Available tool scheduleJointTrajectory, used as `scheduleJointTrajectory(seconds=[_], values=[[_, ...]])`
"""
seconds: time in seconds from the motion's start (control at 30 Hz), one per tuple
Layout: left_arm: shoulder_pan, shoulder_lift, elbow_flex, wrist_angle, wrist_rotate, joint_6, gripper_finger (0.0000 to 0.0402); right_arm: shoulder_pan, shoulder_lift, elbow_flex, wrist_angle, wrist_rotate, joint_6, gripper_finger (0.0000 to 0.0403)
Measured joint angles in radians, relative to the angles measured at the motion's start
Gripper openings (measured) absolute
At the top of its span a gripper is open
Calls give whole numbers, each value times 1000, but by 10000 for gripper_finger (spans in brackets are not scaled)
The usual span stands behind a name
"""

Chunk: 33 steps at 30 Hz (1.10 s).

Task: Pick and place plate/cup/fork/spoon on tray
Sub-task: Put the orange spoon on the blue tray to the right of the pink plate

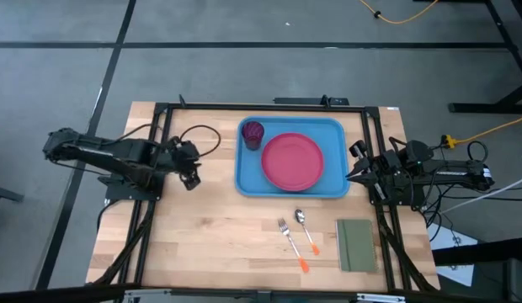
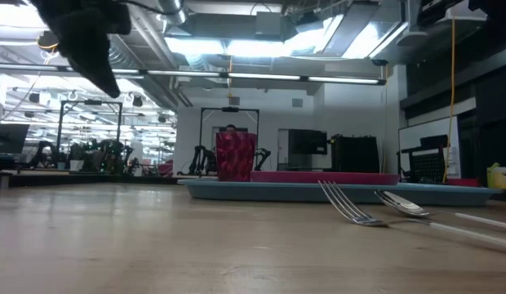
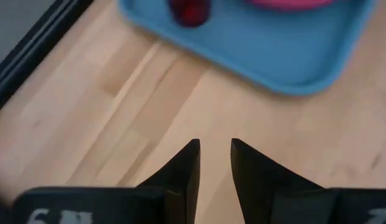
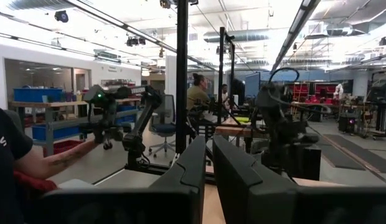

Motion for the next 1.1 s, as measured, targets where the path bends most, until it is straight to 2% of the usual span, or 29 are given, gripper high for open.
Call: scheduleJointTrajectory(seconds=[0.1, 0.2, 0.43, 0.63, 0.87, 0.97, 1.1], values=[[1, -90, -121, 226, 53, 61, 82, 0, 0, 0, -7, 0, 1, 36], [0, -180, -224, 377, 56, 69, 82, 0, 0, 0, -9, 0, 2, 36], [1, -394, -435, 654, 64, 172, 82, 0, 0, 0, -13, 0, 0, 36], [1, -519, -597, 941, 117, 312, 82, 0, 0, 0, -14, 0, -1, 36], [1, -590, -732, 1083, 114, 311, 82, 0, 0, 0, -15, 0, -1, 36], [1, -599, -732, 1079, 115, 313, 82, 0, 0, 0, -14, 1, -2, 36], [2, -599, -732, 1072, 127, 401, 82, 0, 0, 0, -14, 28, -45, 36]])
